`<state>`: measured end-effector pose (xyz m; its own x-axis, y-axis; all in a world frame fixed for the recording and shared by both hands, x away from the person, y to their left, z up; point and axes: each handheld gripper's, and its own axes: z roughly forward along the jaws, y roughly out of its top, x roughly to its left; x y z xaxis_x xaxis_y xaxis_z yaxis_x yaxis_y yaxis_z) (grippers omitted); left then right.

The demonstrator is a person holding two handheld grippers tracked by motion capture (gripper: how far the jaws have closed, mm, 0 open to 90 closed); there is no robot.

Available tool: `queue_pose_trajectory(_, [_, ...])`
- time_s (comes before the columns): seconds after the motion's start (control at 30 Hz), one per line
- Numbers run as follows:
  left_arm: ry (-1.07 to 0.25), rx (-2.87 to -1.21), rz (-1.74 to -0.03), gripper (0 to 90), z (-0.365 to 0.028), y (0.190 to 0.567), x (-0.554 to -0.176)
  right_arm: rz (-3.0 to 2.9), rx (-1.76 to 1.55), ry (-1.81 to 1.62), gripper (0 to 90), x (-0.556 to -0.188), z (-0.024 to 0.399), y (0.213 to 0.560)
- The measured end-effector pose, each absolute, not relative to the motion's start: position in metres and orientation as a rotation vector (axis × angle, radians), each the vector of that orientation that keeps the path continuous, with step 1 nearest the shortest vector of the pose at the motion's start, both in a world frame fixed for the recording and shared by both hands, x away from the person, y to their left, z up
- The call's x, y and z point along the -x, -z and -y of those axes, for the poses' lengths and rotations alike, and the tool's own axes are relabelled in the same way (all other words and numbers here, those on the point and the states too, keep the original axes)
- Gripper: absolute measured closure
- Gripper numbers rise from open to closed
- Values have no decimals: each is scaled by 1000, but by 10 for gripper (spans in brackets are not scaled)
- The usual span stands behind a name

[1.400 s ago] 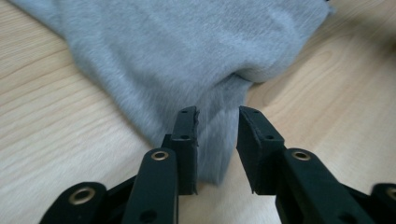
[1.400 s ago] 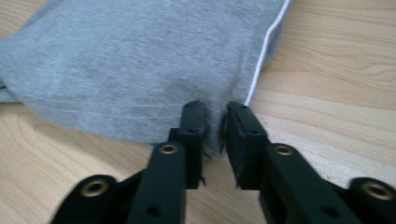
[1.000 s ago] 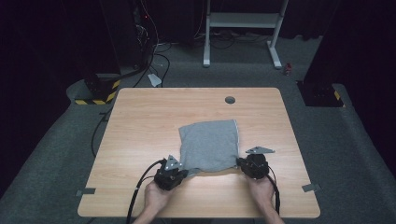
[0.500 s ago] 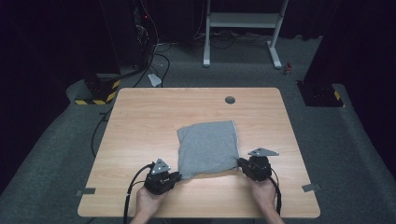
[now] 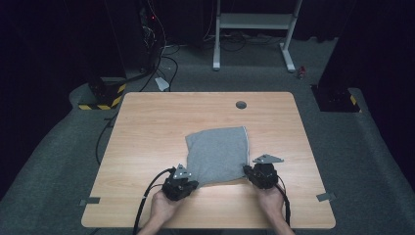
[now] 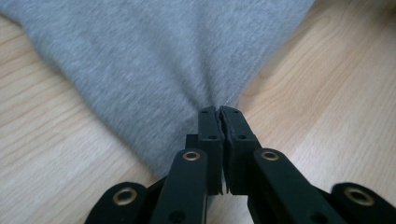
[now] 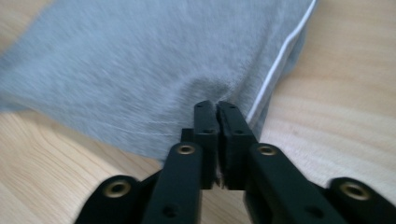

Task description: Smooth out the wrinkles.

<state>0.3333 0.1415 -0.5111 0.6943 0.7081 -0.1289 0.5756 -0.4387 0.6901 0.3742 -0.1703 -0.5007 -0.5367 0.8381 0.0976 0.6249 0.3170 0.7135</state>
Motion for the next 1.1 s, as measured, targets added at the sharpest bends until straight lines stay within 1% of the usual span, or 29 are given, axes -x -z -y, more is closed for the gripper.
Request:
queue_pose_trajectory(0.03, [-232, -2154, -985, 867, -149, 509, -331, -2327, -1334, -1019, 876, -376, 172, 506])
queue_pose_trajectory(0.07, [-235, -2144, -993, 845, -152, 508, -331, -2333, -1324, -1012, 876, -375, 173, 507])
queue_pose_trajectory(0.1, [-235, -2144, -993, 766, -152, 508, -331, -2333, -1324, -1012, 876, -375, 173, 507])
queue_pose_trajectory(0.13, [-265, -2108, -1022, 650, -157, 504, -333, -2325, -1304, -1010, 838, -371, 176, 504])
queue_pose_trajectory(0.17, [-263, -2082, -1040, 607, -158, 503, -335, -2311, -1307, -1017, 800, -369, 176, 503])
queue_pose_trajectory(0.2, [-263, -2082, -1040, 576, -158, 503, -335, -2311, -1307, -1017, 800, -369, 176, 503])
queue_pose_trajectory(0.23, [-262, -2067, -1048, 535, -158, 501, -338, -2290, -1294, -1057, 741, -368, 178, 499])
queue_pose_trajectory(0.27, [-254, -2056, -1060, 535, -156, 500, -342, -2290, -1294, -1057, 741, -368, 178, 499])
queue_pose_trajectory(0.3, [-254, -2058, -1061, 505, -152, 499, -345, -2282, -1284, -1074, 719, -368, 178, 497])
queue_pose_trajectory(0.37, [-247, -2073, -1055, 458, -137, 501, -356, -2253, -1275, -1092, 632, -371, 173, 492])
queue_pose_trajectory(0.4, [-247, -2073, -1055, 449, -137, 501, -356, -2253, -1275, -1092, 632, -371, 173, 492])
queue_pose_trajectory(0.5, [-251, -2094, -1074, 437, -122, 508, -368, -2250, -1276, -1098, 586, -379, 162, 493])
queue_pose_trajectory(0.53, [-263, -2108, -1076, 430, -120, 510, -370, -2262, -1254, -1082, 555, -381, 158, 494])
queue_pose_trajectory(0.57, [-267, -2116, -1082, 430, -117, 512, -371, -2262, -1254, -1082, 555, -381, 158, 494])
queue_pose_trajectory(0.6, [-291, -2125, -1076, 430, -115, 514, -372, -2282, -1246, -1034, 520, -383, 152, 499])
queue_pose_trajectory(0.7, [-334, -2138, -1063, 425, -115, 515, -368, -2298, -1248, -987, 496, -383, 151, 505])
queue_pose_trajectory(0.83, [-383, -2154, -1030, 413, -118, 516, -364, -2313, -1249, -966, 487, -381, 155, 511])
queue_pose_trajectory(1.1, [-397, -2170, -1017, 393, -121, 516, -359, -2312, -1233, -946, 482, -370, 159, 514])
